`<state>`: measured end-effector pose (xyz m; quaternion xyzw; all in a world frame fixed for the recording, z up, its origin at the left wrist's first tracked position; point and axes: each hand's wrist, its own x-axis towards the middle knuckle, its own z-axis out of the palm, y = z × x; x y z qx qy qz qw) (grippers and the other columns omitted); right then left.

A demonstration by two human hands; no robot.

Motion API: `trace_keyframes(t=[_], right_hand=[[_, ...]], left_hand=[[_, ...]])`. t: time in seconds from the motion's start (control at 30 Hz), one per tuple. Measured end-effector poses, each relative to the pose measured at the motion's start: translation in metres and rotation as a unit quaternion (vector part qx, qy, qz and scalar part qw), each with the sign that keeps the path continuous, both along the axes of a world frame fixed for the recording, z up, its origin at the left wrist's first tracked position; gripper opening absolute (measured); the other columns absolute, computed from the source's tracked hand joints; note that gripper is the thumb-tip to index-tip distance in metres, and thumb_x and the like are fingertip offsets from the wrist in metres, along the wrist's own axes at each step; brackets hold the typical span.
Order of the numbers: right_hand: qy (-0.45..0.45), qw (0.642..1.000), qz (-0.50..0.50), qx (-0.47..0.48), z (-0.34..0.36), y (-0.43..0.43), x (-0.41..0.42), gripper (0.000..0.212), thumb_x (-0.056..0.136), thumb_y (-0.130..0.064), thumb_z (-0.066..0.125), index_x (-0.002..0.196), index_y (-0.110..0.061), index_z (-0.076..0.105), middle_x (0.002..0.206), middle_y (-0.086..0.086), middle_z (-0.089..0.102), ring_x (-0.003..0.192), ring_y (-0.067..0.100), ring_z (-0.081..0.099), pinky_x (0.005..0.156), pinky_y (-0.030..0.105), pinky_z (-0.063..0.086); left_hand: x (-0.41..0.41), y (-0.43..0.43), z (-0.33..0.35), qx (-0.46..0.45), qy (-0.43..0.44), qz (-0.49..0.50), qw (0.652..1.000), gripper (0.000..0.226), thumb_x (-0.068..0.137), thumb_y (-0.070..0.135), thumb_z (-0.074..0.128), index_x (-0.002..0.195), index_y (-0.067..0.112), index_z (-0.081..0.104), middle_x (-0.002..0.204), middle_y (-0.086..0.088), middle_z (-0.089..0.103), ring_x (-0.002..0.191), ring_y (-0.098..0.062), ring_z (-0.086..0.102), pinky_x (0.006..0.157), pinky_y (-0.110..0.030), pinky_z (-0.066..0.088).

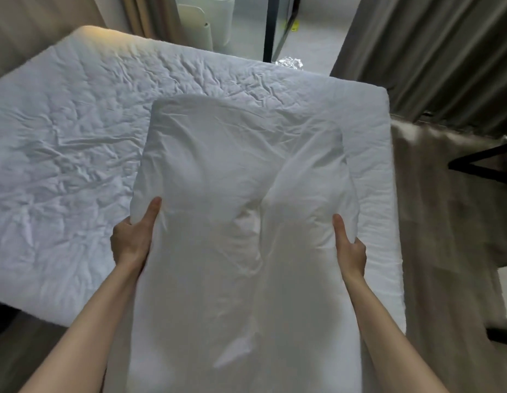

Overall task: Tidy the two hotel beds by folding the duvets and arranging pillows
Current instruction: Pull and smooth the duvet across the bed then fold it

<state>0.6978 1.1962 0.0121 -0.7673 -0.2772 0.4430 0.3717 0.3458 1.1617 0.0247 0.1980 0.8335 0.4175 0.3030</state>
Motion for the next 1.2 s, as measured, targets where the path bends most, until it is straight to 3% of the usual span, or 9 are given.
trace_keyframes(t=[0.1, 0.2, 0.3, 0.47, 0.67, 0.8, 0.9, 1.1, 1.2], right_hand=[[0.001, 0.999, 0.036, 0.001, 0.018, -0.019, -0.048, 0.055, 0.078, -0.072, 0.057, 0.076, -0.017, 0.057, 0.072, -0.003, 0.057, 0.072, 0.019, 0.056, 0.065, 0.03, 0.041], [-0.004, 0.998, 0.064, 0.0, 0.035, -0.041, -0.106, 0.067, 0.075, -0.076, 0.057, 0.089, -0.011, 0.063, 0.085, 0.003, 0.064, 0.083, 0.024, 0.062, 0.073, 0.033, 0.044], [-0.017, 0.996, 0.089, -0.001, 0.052, -0.06, -0.173, 0.071, 0.074, -0.078, 0.056, 0.092, -0.01, 0.064, 0.087, 0.004, 0.065, 0.085, 0.026, 0.062, 0.076, 0.034, 0.045], [-0.031, 0.993, 0.115, 0.015, 0.061, -0.095, -0.294, 0.095, 0.059, -0.089, 0.053, 0.105, -0.007, 0.067, 0.099, 0.012, 0.07, 0.094, 0.031, 0.064, 0.09, 0.043, 0.051], [-0.014, 0.99, 0.137, 0.016, 0.072, -0.125, -0.429, 0.084, 0.071, -0.081, 0.056, 0.108, -0.006, 0.066, 0.1, 0.011, 0.069, 0.096, 0.031, 0.063, 0.093, 0.045, 0.049], [-0.013, 0.986, 0.165, 0.027, 0.086, -0.117, -0.508, 0.078, 0.076, -0.077, 0.053, 0.108, -0.007, 0.063, 0.099, 0.01, 0.066, 0.094, 0.031, 0.061, 0.087, 0.04, 0.048], [-0.006, 0.985, 0.172, 0.029, 0.088, -0.106, -0.569, 0.08, 0.077, -0.077, 0.052, 0.113, -0.007, 0.062, 0.105, 0.011, 0.066, 0.097, 0.03, 0.06, 0.091, 0.041, 0.047], [0.012, 0.983, 0.178, 0.045, 0.079, -0.058, -0.684, 0.076, 0.08, -0.072, 0.055, 0.119, -0.007, 0.061, 0.104, 0.009, 0.064, 0.091, 0.025, 0.055, 0.082, 0.033, 0.041], [0.012, 0.982, 0.181, 0.052, 0.078, -0.018, -0.746, 0.076, 0.078, -0.073, 0.055, 0.115, -0.007, 0.065, 0.106, 0.01, 0.068, 0.094, 0.028, 0.061, 0.081, 0.034, 0.044]], left_hand=[[-0.046, -0.04, 0.019, 0.008, -0.003, 0.02, 1.0, 0.054, 0.072, 0.075, 0.061, 0.086, 0.023, 0.062, 0.093, -0.001, 0.066, 0.089, -0.026, 0.061, 0.084, -0.038, 0.05], [-0.102, -0.082, 0.033, 0.013, -0.011, 0.041, 0.999, 0.069, 0.07, 0.078, 0.06, 0.104, 0.019, 0.066, 0.102, -0.001, 0.066, 0.096, -0.027, 0.061, 0.092, -0.04, 0.049], [-0.164, -0.12, 0.042, 0.032, -0.019, 0.064, 0.997, 0.072, 0.075, 0.074, 0.059, 0.118, 0.017, 0.065, 0.106, -0.001, 0.063, 0.097, -0.025, 0.058, 0.088, -0.033, 0.044], [-0.285, -0.167, 0.057, 0.034, -0.024, 0.059, 0.997, 0.08, 0.072, 0.078, 0.057, 0.124, 0.017, 0.061, 0.117, -0.005, 0.064, 0.109, -0.03, 0.058, 0.094, -0.036, 0.044], [-0.425, -0.208, 0.082, 0.026, 0.001, 0.069, 0.997, 0.088, 0.067, 0.082, 0.057, 0.12, 0.013, 0.064, 0.121, -0.01, 0.064, 0.111, -0.033, 0.058, 0.099, -0.042, 0.046], [-0.5, -0.214, 0.093, 0.026, 0.015, 0.072, 0.997, 0.081, 0.077, 0.076, 0.054, 0.126, 0.012, 0.06, 0.128, -0.012, 0.06, 0.115, -0.034, 0.055, 0.096, -0.039, 0.043], [-0.557, -0.208, 0.094, 0.021, 0.023, 0.077, 0.997, 0.077, 0.08, 0.074, 0.053, 0.125, 0.012, 0.06, 0.127, -0.012, 0.061, 0.113, -0.034, 0.056, 0.089, -0.037, 0.041], [-0.661, -0.167, 0.089, 0.016, 0.023, 0.095, 0.995, 0.086, 0.073, 0.08, 0.054, 0.128, 0.014, 0.058, 0.128, -0.012, 0.06, 0.116, -0.035, 0.055, 0.099, -0.042, 0.044], [-0.719, -0.129, 0.095, 0.048, 0.032, 0.091, 0.994, 0.102, 0.055, 0.092, 0.054, 0.125, 0.018, 0.062, 0.124, -0.008, 0.064, 0.113, -0.031, 0.058, 0.102, -0.044, 0.044]])
